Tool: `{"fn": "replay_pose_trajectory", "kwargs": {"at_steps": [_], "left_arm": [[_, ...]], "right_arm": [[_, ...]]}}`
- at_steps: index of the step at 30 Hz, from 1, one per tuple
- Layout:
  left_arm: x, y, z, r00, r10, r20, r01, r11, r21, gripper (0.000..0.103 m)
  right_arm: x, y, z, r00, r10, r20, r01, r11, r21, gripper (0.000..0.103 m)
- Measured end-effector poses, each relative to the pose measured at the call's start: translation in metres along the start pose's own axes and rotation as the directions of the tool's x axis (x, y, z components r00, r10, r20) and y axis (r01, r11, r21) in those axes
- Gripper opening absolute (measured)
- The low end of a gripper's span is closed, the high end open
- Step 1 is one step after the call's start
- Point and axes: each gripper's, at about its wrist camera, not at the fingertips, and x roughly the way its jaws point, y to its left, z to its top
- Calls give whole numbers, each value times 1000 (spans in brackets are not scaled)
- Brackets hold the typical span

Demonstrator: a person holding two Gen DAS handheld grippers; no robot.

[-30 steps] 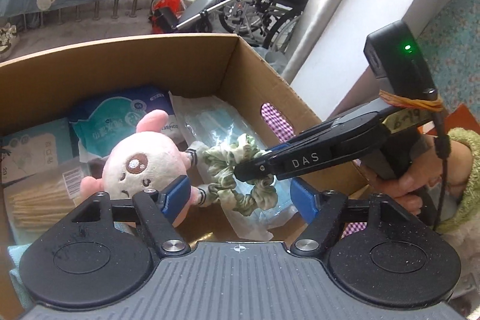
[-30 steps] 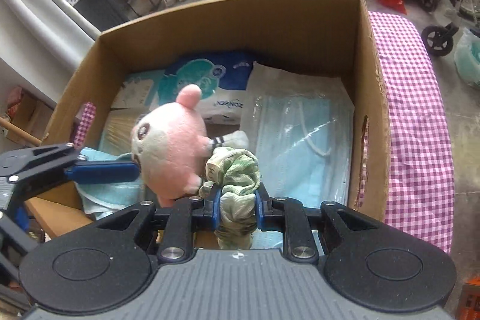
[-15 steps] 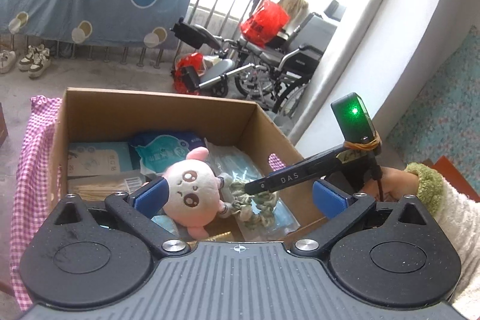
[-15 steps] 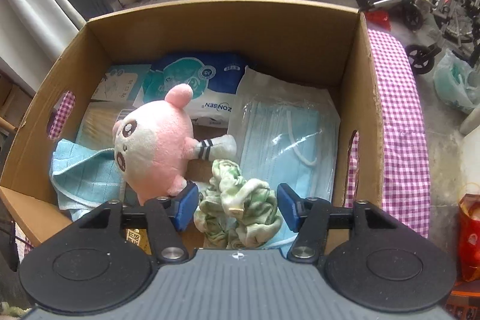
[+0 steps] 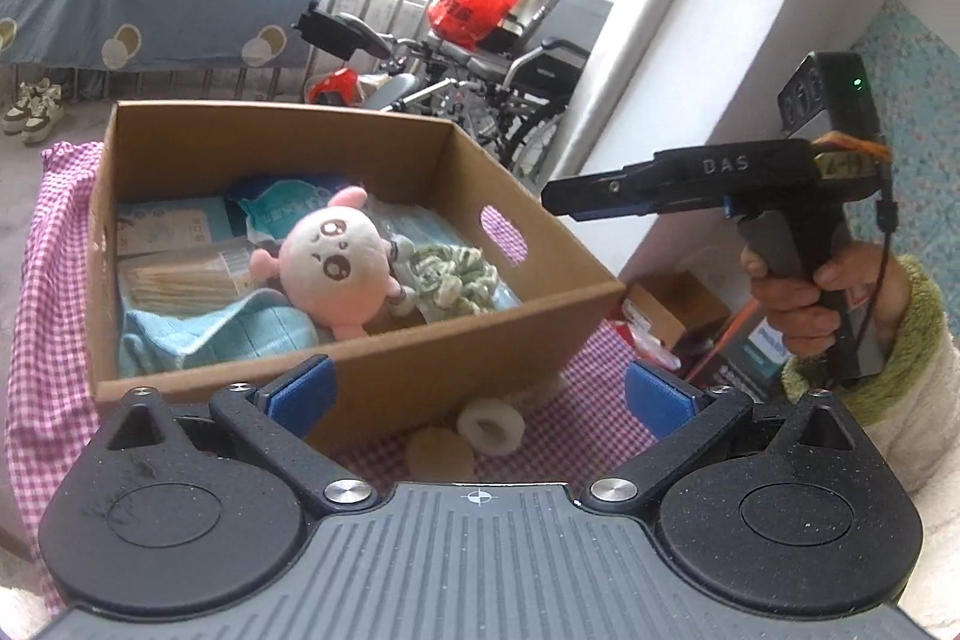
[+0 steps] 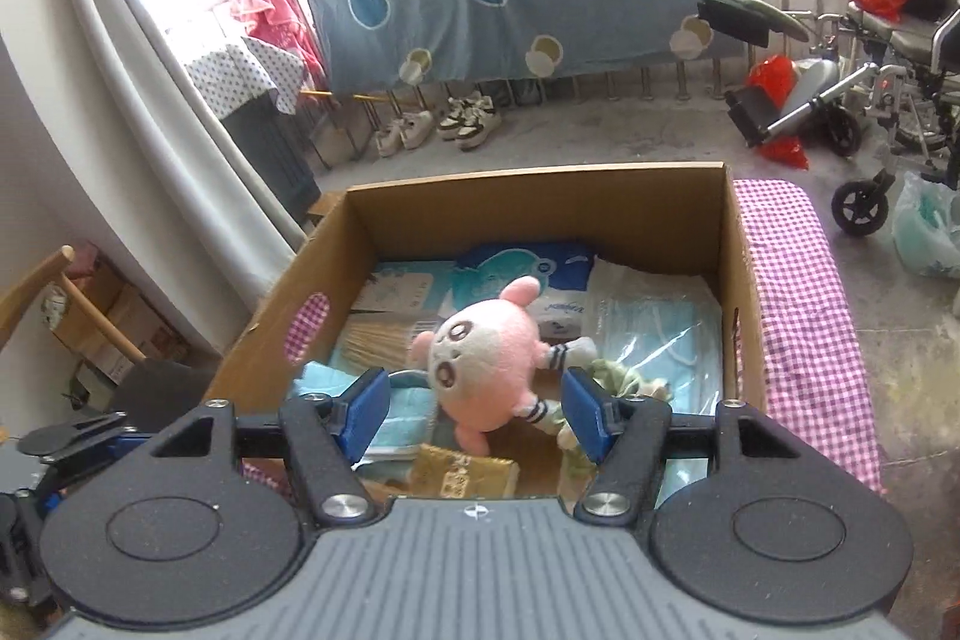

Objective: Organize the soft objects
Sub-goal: 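Grasp the white tape roll on the table with the right gripper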

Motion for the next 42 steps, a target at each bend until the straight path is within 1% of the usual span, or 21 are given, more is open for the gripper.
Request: {"fn": "replay_pose_trajectory", "kwargs": {"at_steps": [3, 5, 7, 10, 11, 12, 13, 16, 18, 20, 22, 24, 25, 26, 29, 30, 32, 33, 35, 38, 42], "left_arm": [[18, -10, -14, 999, 5, -37, -3, 999, 48, 103], [30, -18, -23, 998, 13, -58, -8, 996, 86, 102], [45, -25, -31, 998, 17, -68, -8, 992, 127, 102], [67, -31, -41, 994, 38, -103, -18, 983, 184, 98], [74, -33, -44, 993, 48, -108, -25, 979, 201, 96], [81, -35, -46, 992, 61, -115, -34, 975, 222, 94], [87, -36, -47, 991, 70, -116, -40, 969, 242, 93], [100, -40, -49, 990, 95, -100, -62, 953, 296, 86], [111, -44, -50, 989, 112, -99, -74, 942, 326, 77], [119, -46, -51, 987, 127, -98, -84, 931, 355, 76], [125, -49, -53, 986, 136, -96, -89, 919, 383, 73], [130, -51, -55, 984, 148, -96, -97, 908, 408, 69], [133, -52, -56, 983, 157, -96, -102, 901, 423, 68], [135, -53, -57, 982, 162, -96, -106, 895, 434, 66], [142, -55, -61, 980, 175, -97, -112, 880, 462, 63], [144, -56, -62, 979, 179, -96, -114, 876, 469, 59], [146, -56, -63, 978, 182, -100, -113, 871, 478, 55], [147, -57, -63, 978, 183, -102, -113, 871, 478, 50], [147, -57, -64, 977, 182, -109, -109, 873, 476, 42], [147, -58, -62, 978, 180, -105, -110, 873, 476, 39], [136, -60, -59, 983, 162, -86, -103, 877, 469, 39]], "right_arm": [[-13, 5, -25, 1000, 29, 5, -29, 999, 19, 66], [-13, 6, -43, 1000, 27, -1, -26, 999, 36, 66], [-6, 5, -61, 1000, 4, -20, -4, 999, 35, 65], [13, 5, -83, 996, -40, -75, 42, 999, 24, 63], [19, 4, -89, 995, -45, -93, 47, 999, 18, 62], [26, 4, -94, 993, -51, -111, 52, 999, 8, 58], [31, 4, -98, 991, -58, -125, 58, 998, -3, 57], [46, 4, -101, 986, -68, -154, 63, 997, -35, 54], [54, 3, -102, 982, -69, -174, 61, 997, -51, 52], [61, 4, -102, 979, -74, -188, 62, 996, -70, 48], [66, 3, -102, 976, -74, -202, 57, 995, -87, 45], [69, 2, -102, 974, -76, -214, 57, 994, -94, 33], [71, 0, -103, 973, -75, -220, 56, 994, -93, 31], [72, -1, -103, 972, -72, -224, 53, 995, -88, 26], [74, -8, -104, 970, -58, -236, 43, 997, -65, 18], [74, -10, -105, 970, -49, -239, 37, 998, -54, 16], [75, -13, -106, 970, -40, -241, 31, 999, -38, 15], [74, -14, -106, 970, -41, -241, 33, 999, -36, 15], [74, -15, -107, 970, -41, -241, 33, 999, -36, 14], [73, -14, -108, 969, -38, -242, 30, 999, -38, 13], [65, -8, -108, 973, -47, -227, 34, 998, -58, 13]]}}
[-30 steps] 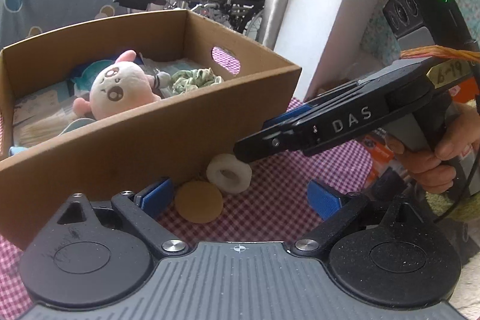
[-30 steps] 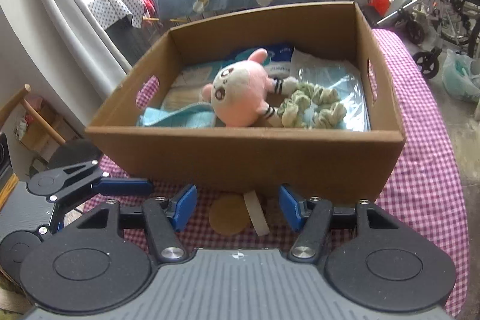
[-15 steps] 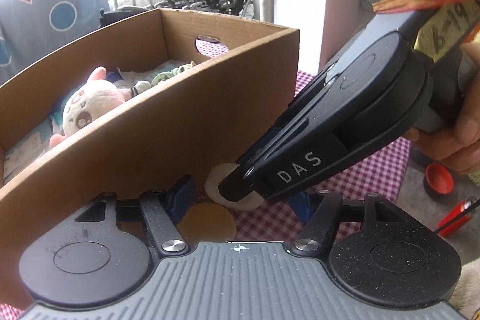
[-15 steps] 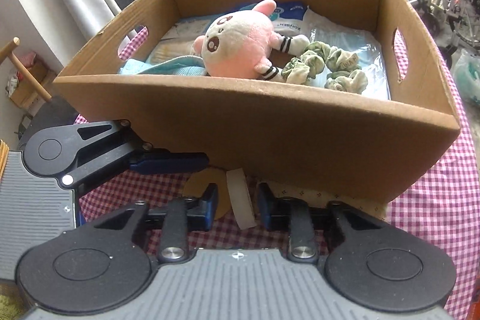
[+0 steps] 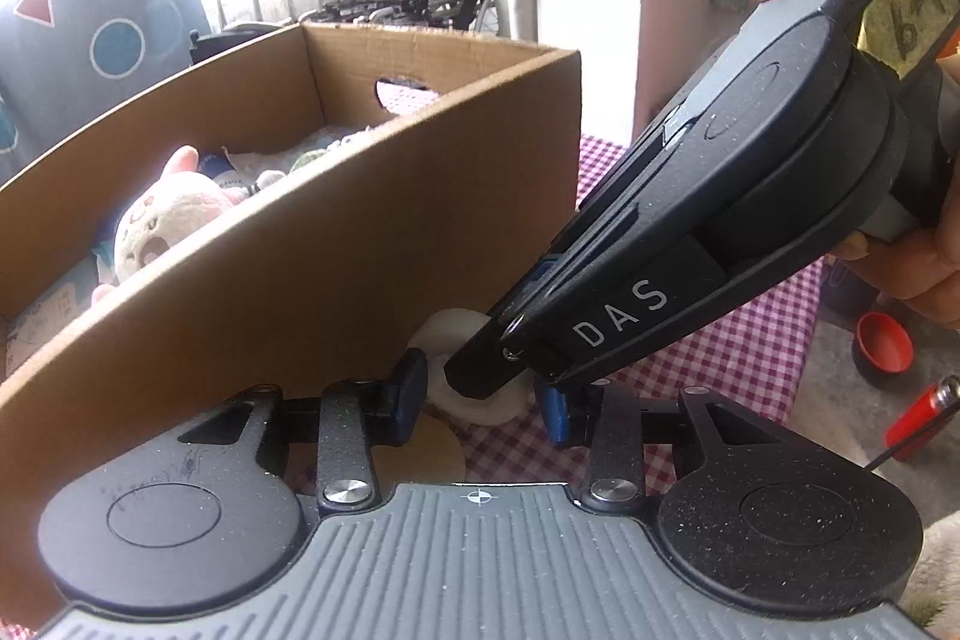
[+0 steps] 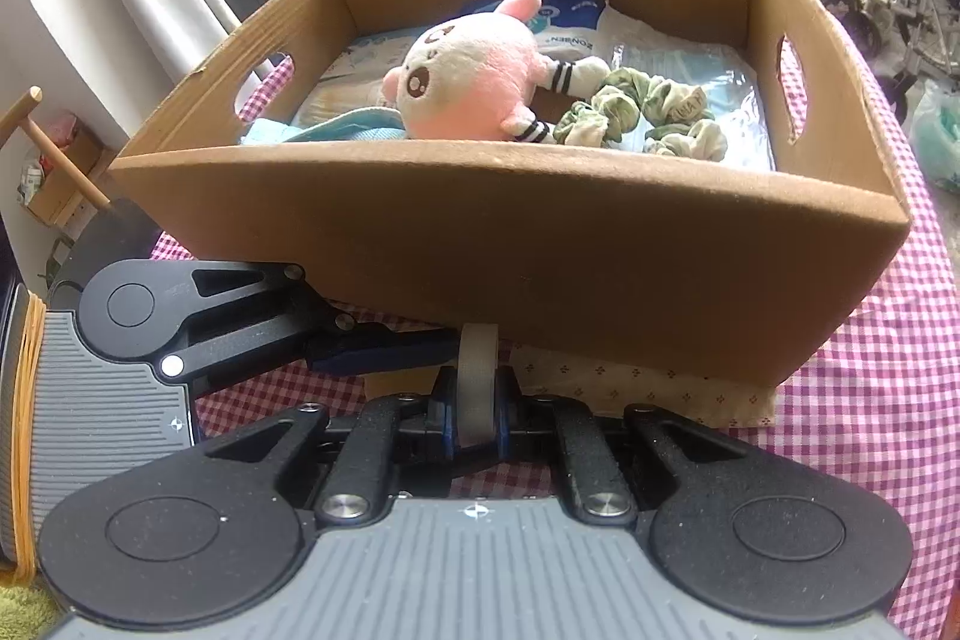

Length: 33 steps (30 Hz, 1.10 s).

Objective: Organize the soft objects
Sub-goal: 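Grasp the white tape roll on the table with the right gripper, then lift the tape roll into the box and open the right gripper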

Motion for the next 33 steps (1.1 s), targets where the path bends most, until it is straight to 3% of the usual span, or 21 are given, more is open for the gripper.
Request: {"fn": "replay_pose_trajectory", "kwargs": {"at_steps": [9, 16, 20, 26, 33], "left_arm": [[-62, -9, 15, 994, 13, 109, -18, 999, 43, 39], [-111, 5, 39, 962, 50, 268, -57, 998, 20, 40], [-115, 19, 46, 951, 103, 290, -99, 995, -29, 42], [-111, 49, 36, 964, 134, 230, -98, 982, -159, 47], [-118, 76, 15, 969, 162, 185, -108, 956, -273, 61]], "right_arm": [[-55, 32, -4, 996, -20, 84, 22, 999, -34, 13], [-113, 63, 14, 976, -18, 219, 44, 993, -114, 13], [-118, 68, 42, 969, -3, 246, 45, 985, -165, 13], [-86, 52, 91, 985, 1, 173, 31, 983, -179, 13], [-7, 8, 128, 998, 11, -64, -17, 996, -92, 13]]}}
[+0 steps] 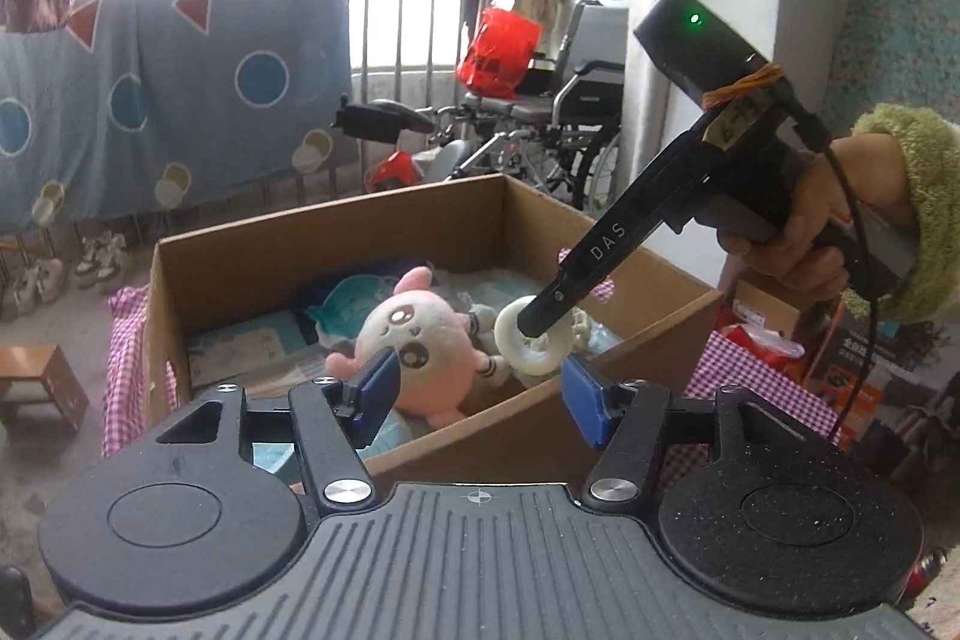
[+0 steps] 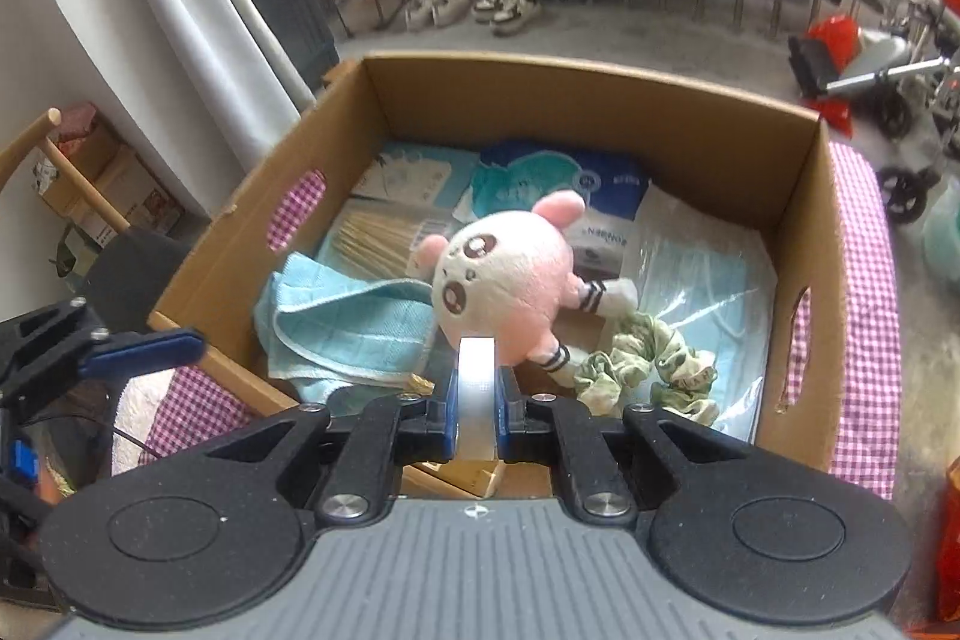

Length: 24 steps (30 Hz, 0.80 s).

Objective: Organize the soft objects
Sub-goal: 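Lift the tape roll into the box and open the right gripper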

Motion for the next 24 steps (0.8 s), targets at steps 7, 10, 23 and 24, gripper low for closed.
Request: {"fn": "replay_pose_trajectory", "kwargs": {"at_steps": [7, 10, 23, 24], "left_arm": [[2, 16, -3, 1000, 13, -4, -13, 999, -41, 65], [3, 18, -3, 1000, 10, -10, -10, 999, -44, 66], [8, 26, -7, 1000, -15, -16, 14, 998, -58, 69], [8, 26, -7, 1000, -16, -17, 15, 998, -59, 70]], "right_arm": [[60, -20, 9, 978, -7, -211, 8, 1000, 5, 13], [71, -26, 11, 967, -35, -254, 37, 999, 2, 15], [65, -21, 14, 963, -170, -211, 157, 985, -76, 17], [67, -20, 13, 959, -187, -214, 172, 981, -87, 17]]}}
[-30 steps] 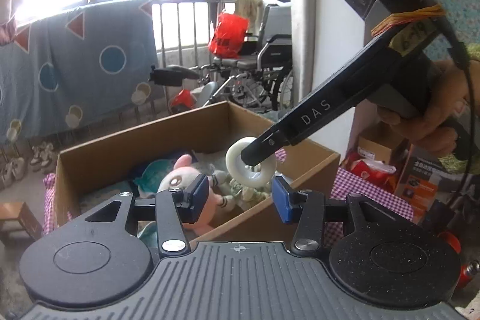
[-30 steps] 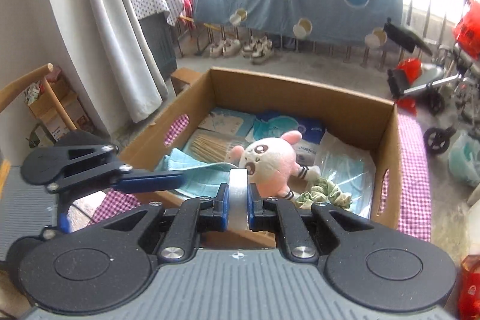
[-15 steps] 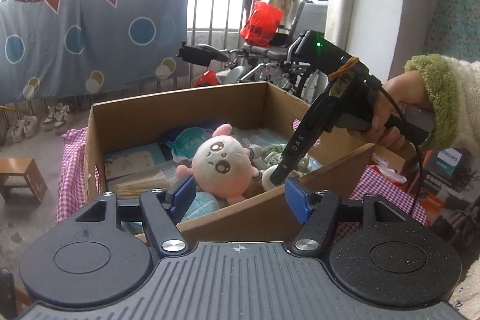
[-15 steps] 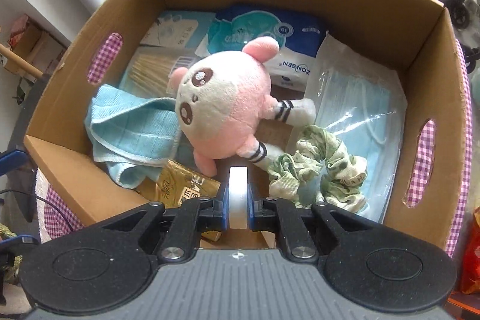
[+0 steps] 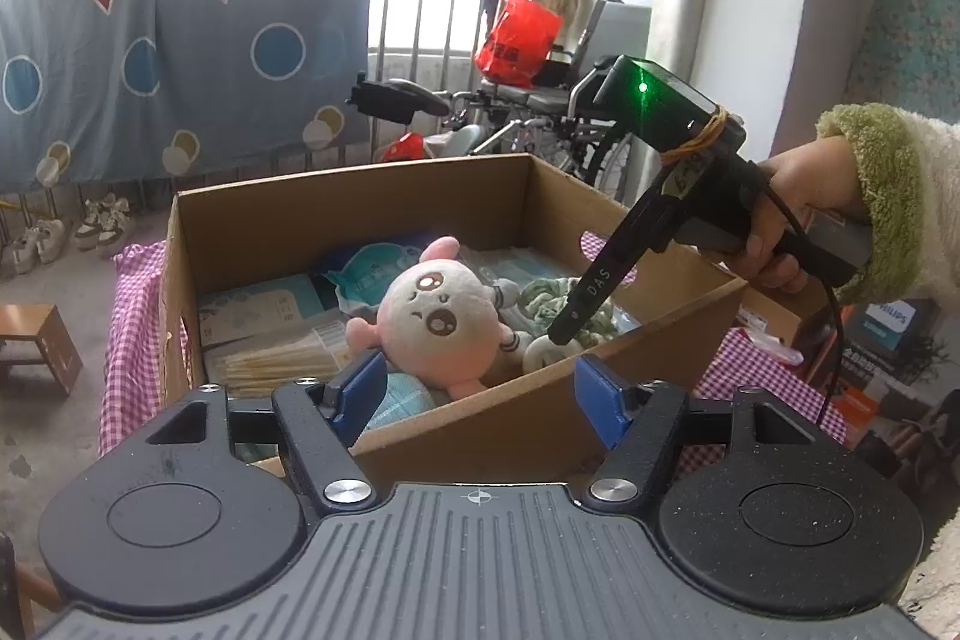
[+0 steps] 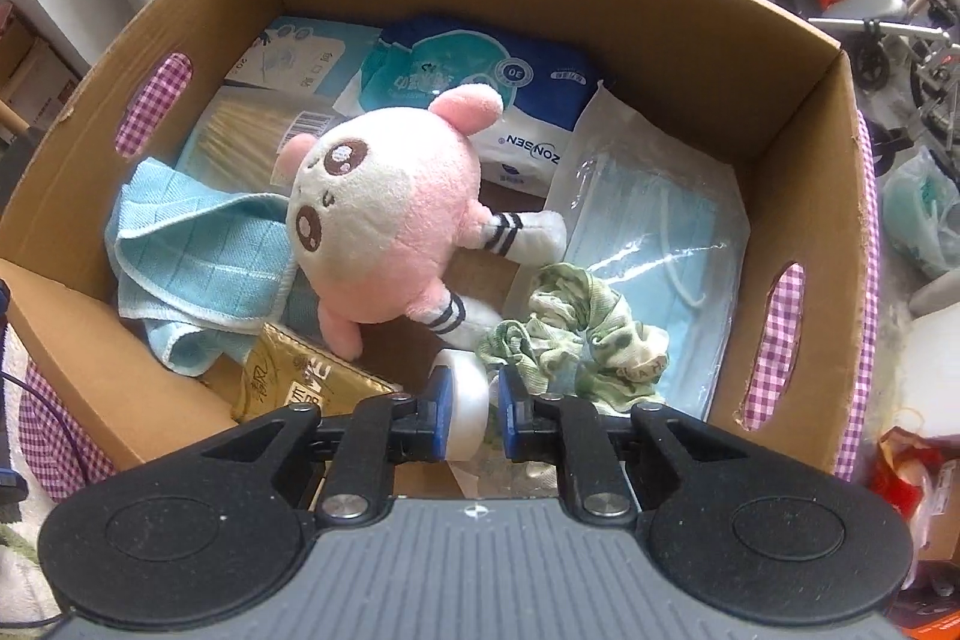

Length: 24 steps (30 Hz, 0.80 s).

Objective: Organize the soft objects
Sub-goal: 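Lift the tape roll into the box and open the right gripper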

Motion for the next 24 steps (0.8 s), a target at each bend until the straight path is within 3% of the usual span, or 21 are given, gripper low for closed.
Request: {"fn": "replay_pose_trajectory", "kwargs": {"at_steps": [10, 17, 22, 24], "left_arm": [[-1, 1, 0, 1000, -1, -8, 1, 1000, -5, 71], [-7, -2, -1, 1000, -12, -13, 11, 1000, -15, 96], [-13, -8, -2, 1000, -20, -22, 20, 1000, -15, 100], [-16, -11, -3, 999, -23, -24, 22, 1000, -21, 101]], "right_arm": [[18, 10, 1, 999, -21, -25, 20, 999, -38, 16], [12, 6, 1, 1000, 19, -3, -19, 1000, 20, 19], [-14, 0, -5, 995, 56, 85, -63, 995, 72, 28], [-28, -1, -10, 989, 77, 129, -89, 992, 95, 40]]}}
